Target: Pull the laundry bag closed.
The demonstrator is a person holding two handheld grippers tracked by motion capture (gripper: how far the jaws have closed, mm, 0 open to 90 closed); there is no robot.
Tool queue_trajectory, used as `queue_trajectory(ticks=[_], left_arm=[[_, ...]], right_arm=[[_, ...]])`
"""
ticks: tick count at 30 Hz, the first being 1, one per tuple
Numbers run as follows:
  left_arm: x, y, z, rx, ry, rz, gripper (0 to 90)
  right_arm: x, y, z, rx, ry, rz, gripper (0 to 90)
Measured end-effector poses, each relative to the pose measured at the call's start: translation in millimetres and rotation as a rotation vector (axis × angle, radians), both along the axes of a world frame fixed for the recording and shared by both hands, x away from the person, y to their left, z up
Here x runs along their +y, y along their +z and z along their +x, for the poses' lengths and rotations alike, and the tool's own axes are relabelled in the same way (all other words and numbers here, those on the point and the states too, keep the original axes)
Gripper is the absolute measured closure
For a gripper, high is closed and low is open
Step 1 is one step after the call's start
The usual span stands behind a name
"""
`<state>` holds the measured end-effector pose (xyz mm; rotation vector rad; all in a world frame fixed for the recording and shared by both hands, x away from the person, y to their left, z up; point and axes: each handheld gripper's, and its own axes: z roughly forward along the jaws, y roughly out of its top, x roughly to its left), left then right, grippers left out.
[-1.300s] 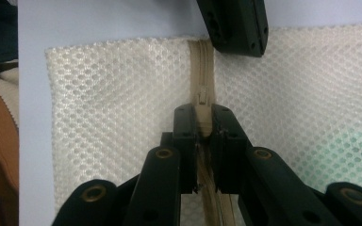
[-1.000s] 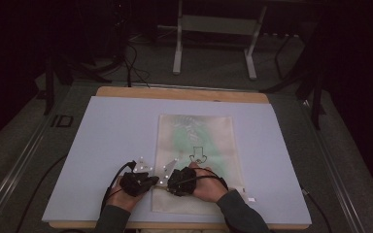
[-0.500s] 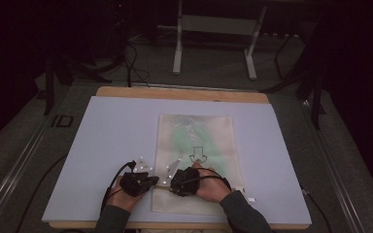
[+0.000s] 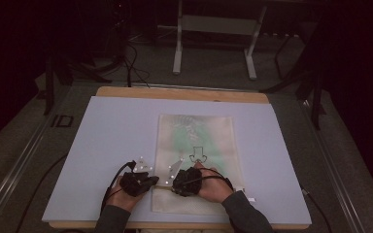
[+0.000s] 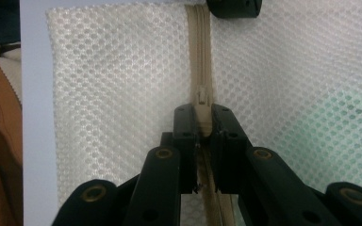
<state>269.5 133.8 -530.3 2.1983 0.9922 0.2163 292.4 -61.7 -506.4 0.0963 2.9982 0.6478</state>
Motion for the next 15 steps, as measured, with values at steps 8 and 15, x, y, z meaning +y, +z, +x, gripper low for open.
queue_trajectory(ticks=[8,15], left_arm=[[0.1,-0.1,0.0,0.000,0.000,-0.001,89.6],[0.3,0.1,0.2,0.003,0.001,-0.001,89.6]], right_arm=[[-6.0,-0.2,0.1,0.006,-0.006,0.007,82.2],[-8.8,-0.4,-0.6,0.005,-0.010,0.009,82.2]])
